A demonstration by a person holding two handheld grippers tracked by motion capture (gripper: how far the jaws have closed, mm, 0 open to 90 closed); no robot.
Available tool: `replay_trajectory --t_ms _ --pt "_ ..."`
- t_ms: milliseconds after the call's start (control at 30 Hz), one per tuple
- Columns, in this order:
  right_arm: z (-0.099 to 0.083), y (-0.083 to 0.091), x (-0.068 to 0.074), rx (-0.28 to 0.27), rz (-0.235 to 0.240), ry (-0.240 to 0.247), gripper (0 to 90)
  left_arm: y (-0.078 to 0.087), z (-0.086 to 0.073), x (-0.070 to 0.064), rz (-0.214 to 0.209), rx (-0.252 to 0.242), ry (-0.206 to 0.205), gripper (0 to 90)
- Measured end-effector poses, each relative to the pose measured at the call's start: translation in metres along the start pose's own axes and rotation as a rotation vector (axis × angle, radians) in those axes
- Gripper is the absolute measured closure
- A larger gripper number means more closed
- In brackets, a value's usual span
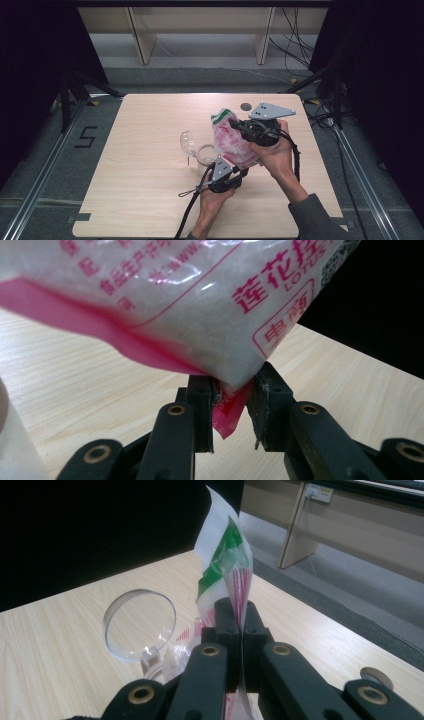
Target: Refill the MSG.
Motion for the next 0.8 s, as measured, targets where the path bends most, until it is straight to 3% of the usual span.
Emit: replay_trajectory --t_ms 33,167,233,333,500,533,567,600,700,800 --pt "0.001 -0.002 -0.002 -0.012 0.000 0.021 90.0 0.000 0.000 0.000 -0.003 -0.003 -0.007 72.7" --pt "0.000 -0.008 0.000 0.002 0.016 -0.009 90.0 -0.003 -0.002 0.002 0.005 -0.004 -0.003 72.8" --pt "-0.001 -0.011 0.001 0.016 0.022 -0.004 90.0 -0.006 -0.004 0.003 -0.006 -0.021 0.025 72.8" --pt "-0.001 -0.015 0.002 0.019 0.031 0.001 90.0 -0.007 -0.004 0.004 0.007 -0.023 0.026 72.8" --pt "-0.001 -0.022 0.001 0.008 0.027 0.002 90.0 -0.008 -0.004 0.002 -0.006 -0.038 0.040 72.8" --pt "-0.001 -0.022 0.003 0.027 0.035 -0.024 90.0 -0.008 -0.004 0.001 -0.008 -0.040 0.036 72.9" --pt "0.000 -0.023 0.005 0.031 0.035 -0.012 90.0 -0.008 -0.004 0.000 -0.015 -0.054 0.052 72.9" --pt "0.000 -0.026 0.004 0.029 0.033 0.040 90.0 -0.007 -0.004 -0.001 -0.020 -0.047 0.053 73.0" --pt "-0.002 -0.030 0.010 0.035 0.028 0.008 90.0 -0.008 -0.005 -0.001 -0.015 -0.054 0.054 73.1" --pt "-0.002 -0.035 0.012 0.065 0.043 0.020 90.0 -0.007 -0.007 0.002 -0.019 -0.050 0.065 73.2"
Point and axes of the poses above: each handheld gripper's, and its own axes: y roughly backward along the jaws, z roughly out of its top, x roughly to its left, the point moved 2 cm from there along -y, roughly forward along the jaws, and after that the axes turned 11 degrees about -x, right-handed, at the moved point
